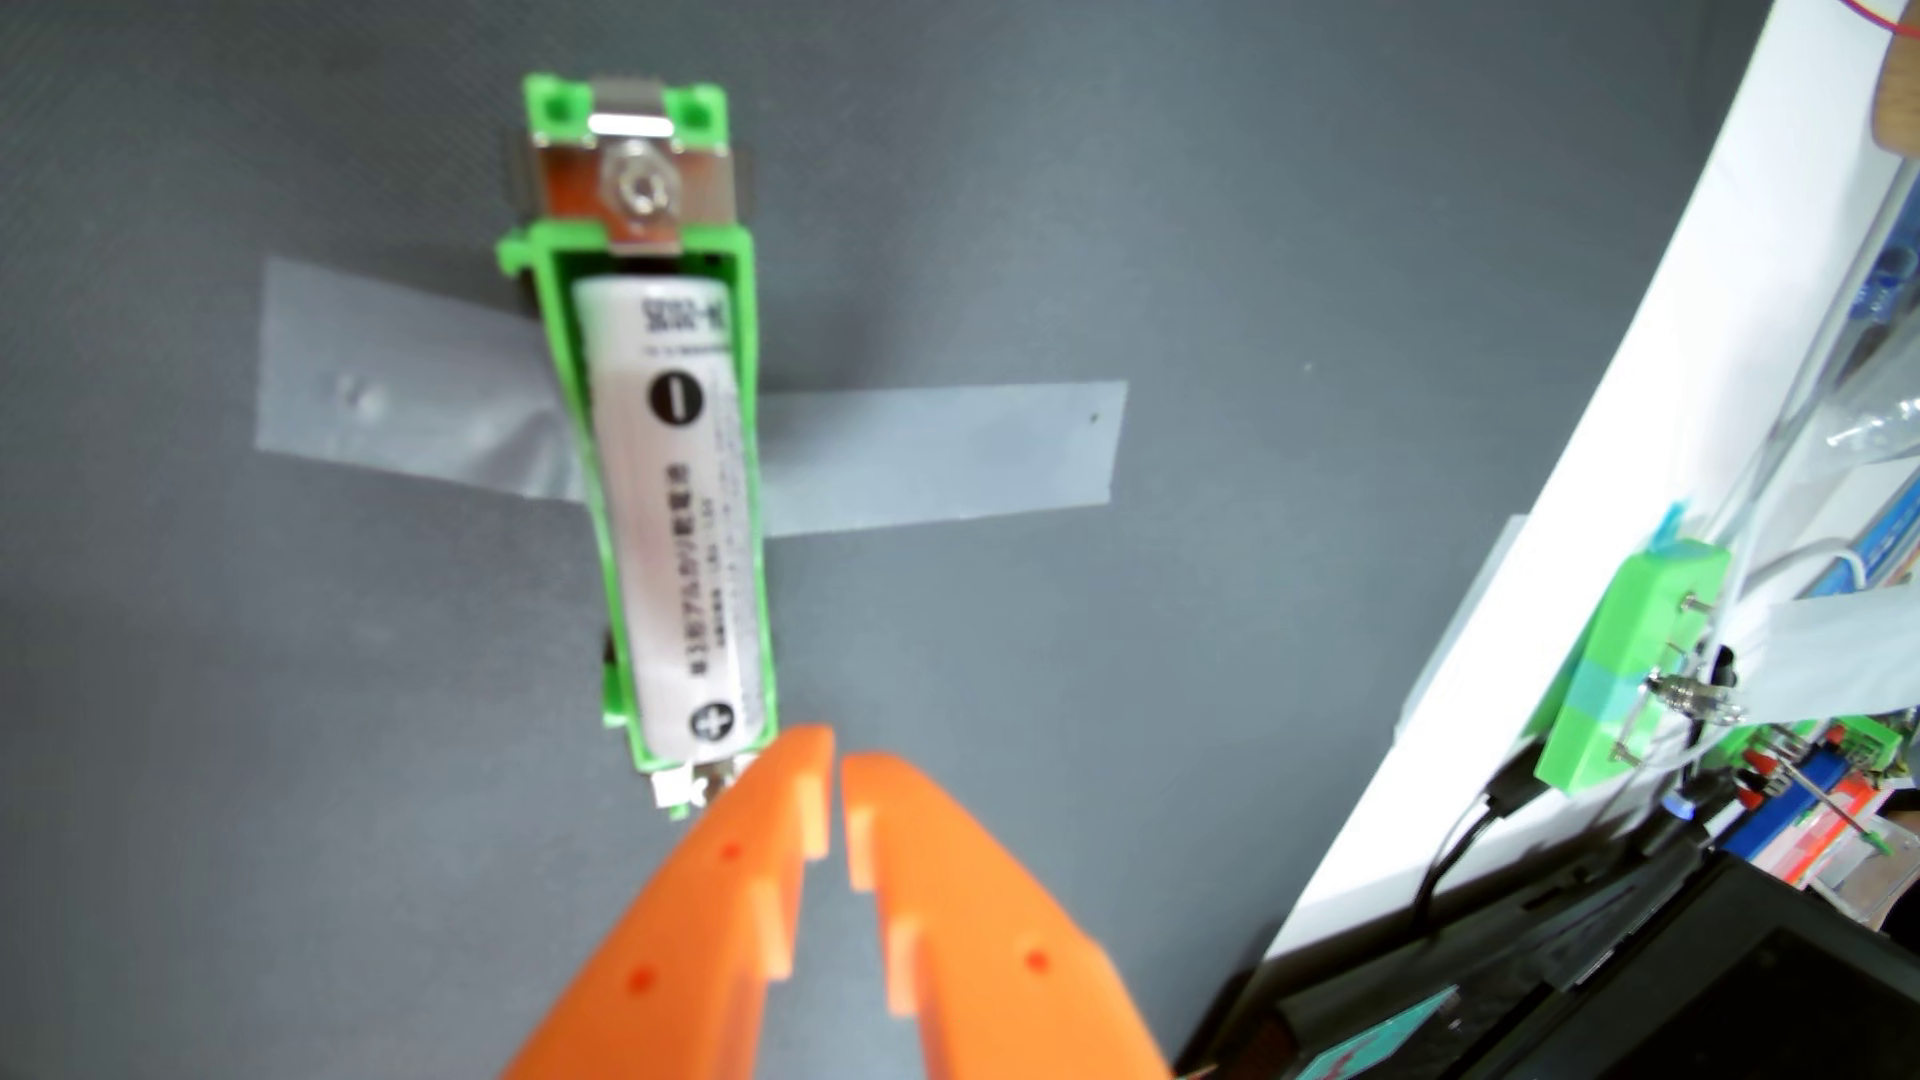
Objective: Insert Battery
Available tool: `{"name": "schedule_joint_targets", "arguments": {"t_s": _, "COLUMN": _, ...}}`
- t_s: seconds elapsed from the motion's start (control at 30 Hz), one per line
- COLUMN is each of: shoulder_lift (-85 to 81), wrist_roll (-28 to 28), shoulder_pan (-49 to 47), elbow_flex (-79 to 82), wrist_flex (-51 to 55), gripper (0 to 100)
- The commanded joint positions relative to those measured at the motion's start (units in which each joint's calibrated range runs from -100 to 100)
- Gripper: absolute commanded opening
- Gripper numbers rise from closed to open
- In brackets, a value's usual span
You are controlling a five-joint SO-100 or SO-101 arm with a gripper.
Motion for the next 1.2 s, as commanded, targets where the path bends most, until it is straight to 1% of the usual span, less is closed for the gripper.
{"name": "schedule_joint_targets", "arguments": {"t_s": 0.0, "shoulder_lift": -1.2, "wrist_roll": 0.1, "shoulder_pan": 0.5, "elbow_flex": 0.2, "wrist_flex": -0.3, "gripper": 2}}
{"name": "schedule_joint_targets", "arguments": {"t_s": 1.17, "shoulder_lift": -1.2, "wrist_roll": 0.1, "shoulder_pan": 0.6, "elbow_flex": 3.4, "wrist_flex": 0.1, "gripper": 2}}
